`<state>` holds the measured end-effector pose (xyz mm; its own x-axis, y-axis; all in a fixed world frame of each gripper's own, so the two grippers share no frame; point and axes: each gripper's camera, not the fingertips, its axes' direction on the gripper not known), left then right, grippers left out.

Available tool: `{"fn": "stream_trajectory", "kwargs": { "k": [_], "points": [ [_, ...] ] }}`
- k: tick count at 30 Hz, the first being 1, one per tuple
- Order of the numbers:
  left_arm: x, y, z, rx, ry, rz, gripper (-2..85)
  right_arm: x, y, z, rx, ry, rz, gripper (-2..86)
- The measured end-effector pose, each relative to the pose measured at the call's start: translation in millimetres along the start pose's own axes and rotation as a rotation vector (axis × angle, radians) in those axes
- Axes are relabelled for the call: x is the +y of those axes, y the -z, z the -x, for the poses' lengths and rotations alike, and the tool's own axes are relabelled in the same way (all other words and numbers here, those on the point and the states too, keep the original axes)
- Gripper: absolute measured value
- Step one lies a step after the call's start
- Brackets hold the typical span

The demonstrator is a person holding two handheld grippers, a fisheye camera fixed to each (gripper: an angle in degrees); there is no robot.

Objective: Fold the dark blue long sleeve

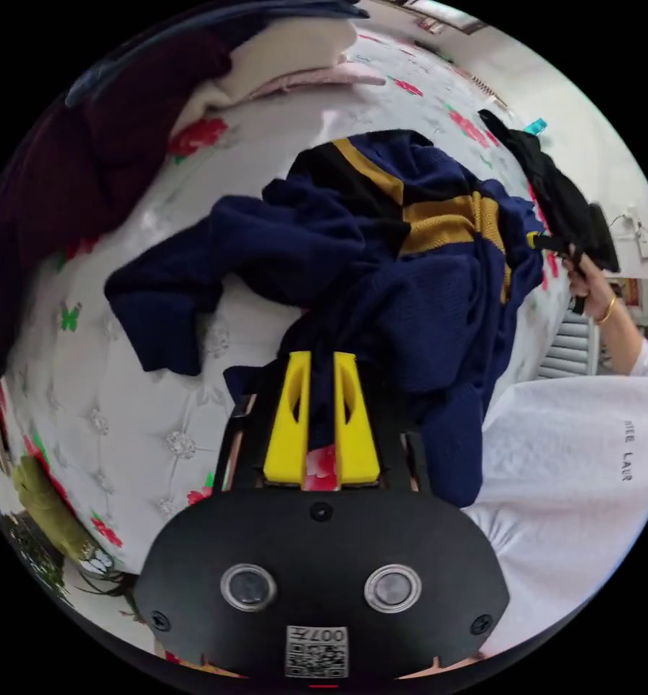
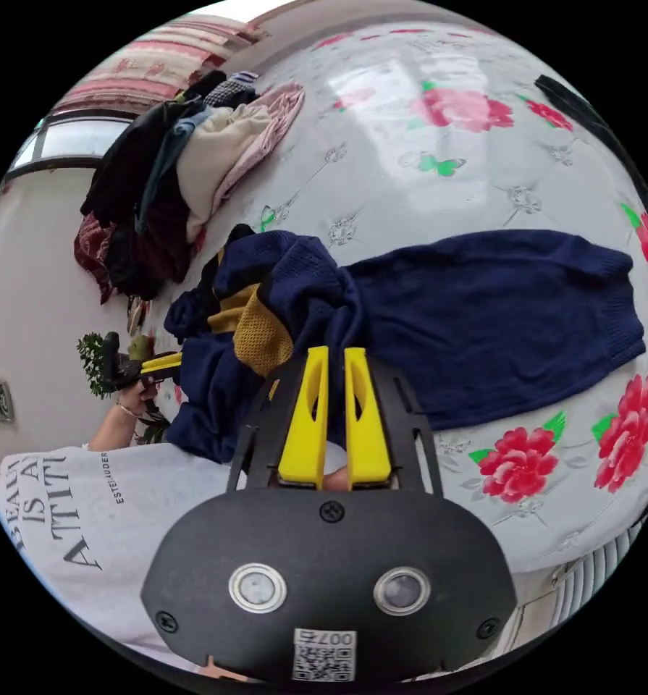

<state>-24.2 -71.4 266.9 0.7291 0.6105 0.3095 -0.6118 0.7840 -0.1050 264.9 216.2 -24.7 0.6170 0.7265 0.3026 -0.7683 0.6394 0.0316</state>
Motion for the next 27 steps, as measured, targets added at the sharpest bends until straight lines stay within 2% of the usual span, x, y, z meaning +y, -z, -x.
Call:
{"fn": "stream_trajectory", "kwargs": {
  "k": [2, 6, 9, 13, 17, 20, 25, 27],
  "points": [
    [-4, 17, -3, 0.103, -0.045, -0.085, 0.8, -17, 37, 14, 0.062, 0.071, -0.114, 3.3],
    [-10, 52, 16, 0.195, 0.043, -0.274, 1.2, -52, 182, 29, 0.161, 0.025, -0.592, 3.9],
    [-17, 59, 28, 0.281, 0.098, -0.365, 4.2, -67, 229, 40, 0.247, -0.023, -0.715, 6.0],
    [-9, 59, 36, 0.246, 0.145, -0.402, 8.4, -45, 197, 71, 0.232, 0.052, -0.633, 7.3],
    [19, 45, 39, 0.126, 0.160, -0.342, 8.9, 31, 84, 97, 0.032, 0.178, -0.347, 8.2],
    [37, 35, 40, 0.108, 0.168, -0.312, 9.0, 98, 9, 121, -0.034, 0.214, -0.158, 8.9],
    [51, 14, 27, 0.108, 0.113, -0.282, 10.6, 160, -57, 189, -0.007, 0.418, 0.034, 10.1],
    [44, 4, 22, 0.095, 0.093, -0.275, 10.0, 169, -84, 216, 0.110, 0.513, 0.103, 8.8]
  ]
}}
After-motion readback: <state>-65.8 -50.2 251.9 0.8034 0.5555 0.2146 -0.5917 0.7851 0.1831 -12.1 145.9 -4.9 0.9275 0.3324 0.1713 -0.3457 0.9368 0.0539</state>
